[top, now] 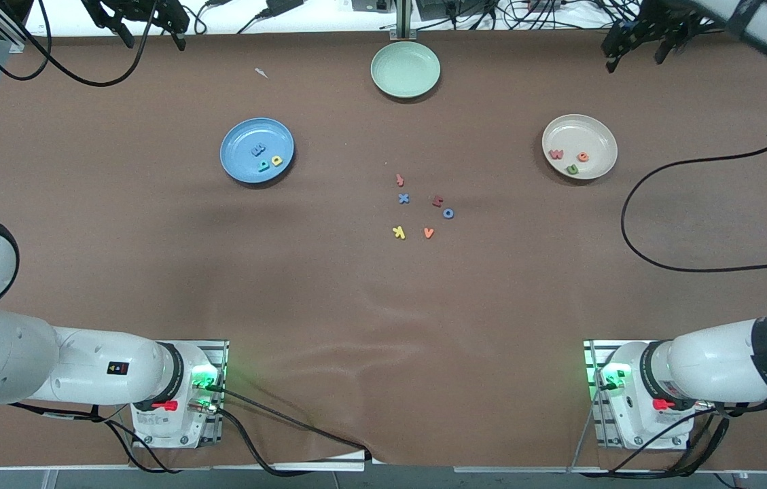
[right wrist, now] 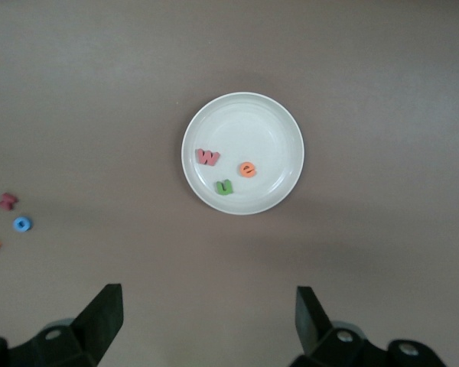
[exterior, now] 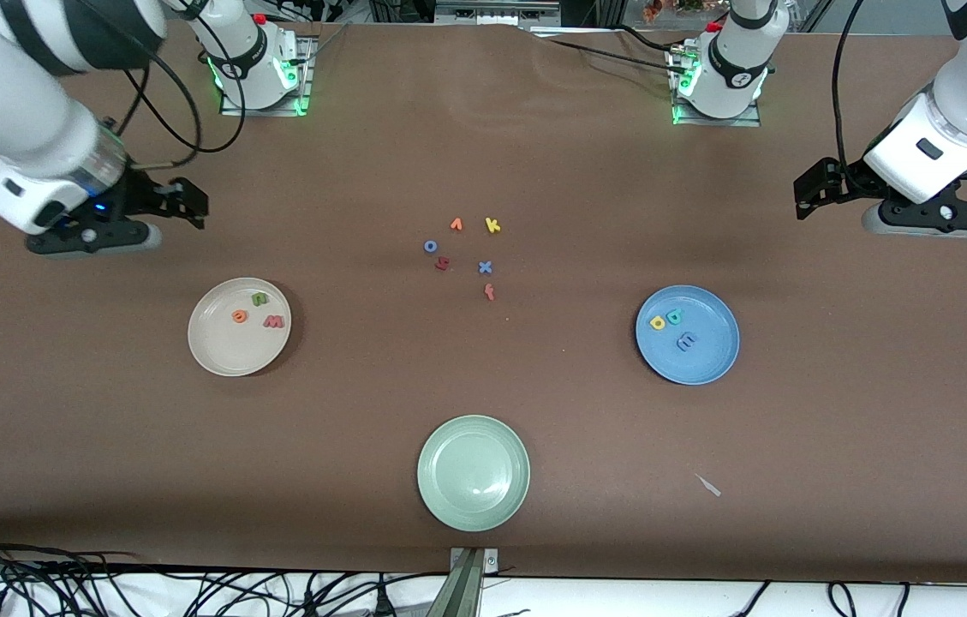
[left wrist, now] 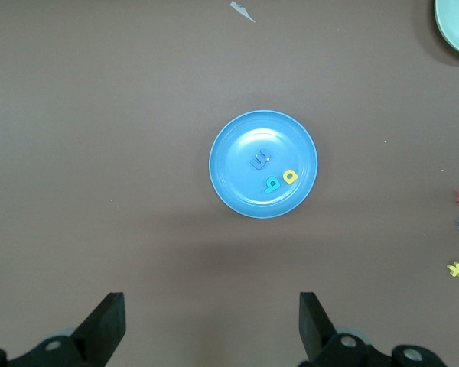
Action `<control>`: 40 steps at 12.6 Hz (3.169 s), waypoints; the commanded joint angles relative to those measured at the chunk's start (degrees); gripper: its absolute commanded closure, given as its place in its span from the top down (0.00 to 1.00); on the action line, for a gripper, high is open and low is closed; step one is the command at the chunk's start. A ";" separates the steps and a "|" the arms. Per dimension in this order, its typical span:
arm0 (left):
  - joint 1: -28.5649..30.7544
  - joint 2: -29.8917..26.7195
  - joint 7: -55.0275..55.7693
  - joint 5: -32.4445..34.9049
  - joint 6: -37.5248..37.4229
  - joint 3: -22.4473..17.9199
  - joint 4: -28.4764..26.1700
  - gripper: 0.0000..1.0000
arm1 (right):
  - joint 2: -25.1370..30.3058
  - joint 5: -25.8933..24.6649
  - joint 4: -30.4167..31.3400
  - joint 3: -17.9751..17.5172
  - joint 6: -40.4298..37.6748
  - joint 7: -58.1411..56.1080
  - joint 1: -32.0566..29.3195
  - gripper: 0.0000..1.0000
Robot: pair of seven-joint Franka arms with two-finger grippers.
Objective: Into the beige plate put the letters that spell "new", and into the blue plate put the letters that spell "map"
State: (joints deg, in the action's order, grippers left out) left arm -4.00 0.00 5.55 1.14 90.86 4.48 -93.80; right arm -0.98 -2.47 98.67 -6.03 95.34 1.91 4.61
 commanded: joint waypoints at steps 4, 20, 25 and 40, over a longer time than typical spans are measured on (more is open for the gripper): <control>-0.48 1.23 -0.97 -0.97 -1.65 -0.44 2.31 1.00 | -2.10 2.21 -7.88 2.43 -7.71 -3.40 -0.04 1.00; -0.57 1.23 -0.45 -0.88 -1.65 -0.17 2.31 1.00 | -2.45 1.60 -12.71 3.83 -8.15 -2.88 -0.39 1.00; -0.57 1.23 -0.71 -0.88 -1.65 -0.17 2.31 1.00 | -2.45 1.42 -12.71 3.75 -8.07 -2.70 -0.21 1.00; -0.57 1.23 -0.80 -0.88 -1.65 -0.17 2.31 1.00 | -2.45 1.59 -12.71 3.75 -7.71 -2.61 -0.30 1.00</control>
State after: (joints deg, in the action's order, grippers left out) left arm -4.25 0.44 5.54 1.14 90.75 4.60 -93.38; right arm -2.53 -1.30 87.98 -2.22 88.60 -0.79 4.36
